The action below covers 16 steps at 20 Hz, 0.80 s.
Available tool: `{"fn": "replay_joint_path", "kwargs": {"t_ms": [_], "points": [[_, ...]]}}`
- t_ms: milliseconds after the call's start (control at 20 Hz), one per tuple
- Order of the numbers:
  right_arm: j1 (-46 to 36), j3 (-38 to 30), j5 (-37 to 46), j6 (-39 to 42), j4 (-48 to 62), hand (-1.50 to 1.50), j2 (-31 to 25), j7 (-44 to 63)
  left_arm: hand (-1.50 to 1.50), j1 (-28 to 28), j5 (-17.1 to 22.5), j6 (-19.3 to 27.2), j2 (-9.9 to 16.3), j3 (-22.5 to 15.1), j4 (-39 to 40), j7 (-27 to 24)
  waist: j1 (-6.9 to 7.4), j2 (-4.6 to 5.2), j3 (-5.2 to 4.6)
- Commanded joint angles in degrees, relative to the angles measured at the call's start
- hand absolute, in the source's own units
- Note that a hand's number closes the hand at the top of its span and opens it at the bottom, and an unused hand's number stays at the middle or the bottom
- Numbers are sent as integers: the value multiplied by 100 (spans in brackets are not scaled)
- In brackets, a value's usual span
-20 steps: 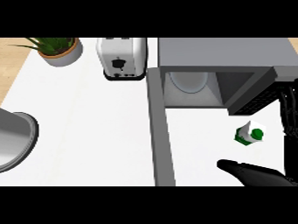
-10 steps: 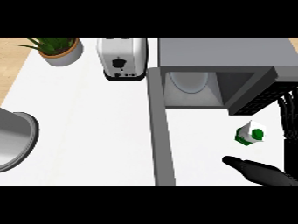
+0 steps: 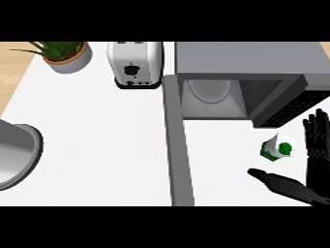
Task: Pick up the milk, place it into the microwave and close the microwave
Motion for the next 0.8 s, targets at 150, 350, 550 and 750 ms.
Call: {"fn": "replay_joint_path", "kwargs": {"t_ms": [150, 350, 550, 750], "points": [[-134, -742, -384, 82, 1368, -150, -233, -1045, -150, -245, 435, 96, 169, 282, -257, 543, -20, 5, 3], [-409, -841, -232, -100, 2251, -150, -229, -1426, -150, 256, 551, -432, -112, 514, -279, 182, 30, 1, 2], [-607, -998, -434, 108, 2833, -150, -394, -1695, -150, 162, 504, -555, -236, 575, -200, 242, 11, 1, 1], [-636, -1036, -527, 207, 3298, -150, -364, -2197, -150, 154, 452, -761, -340, 693, -128, 133, 7, 1, 1]]}}
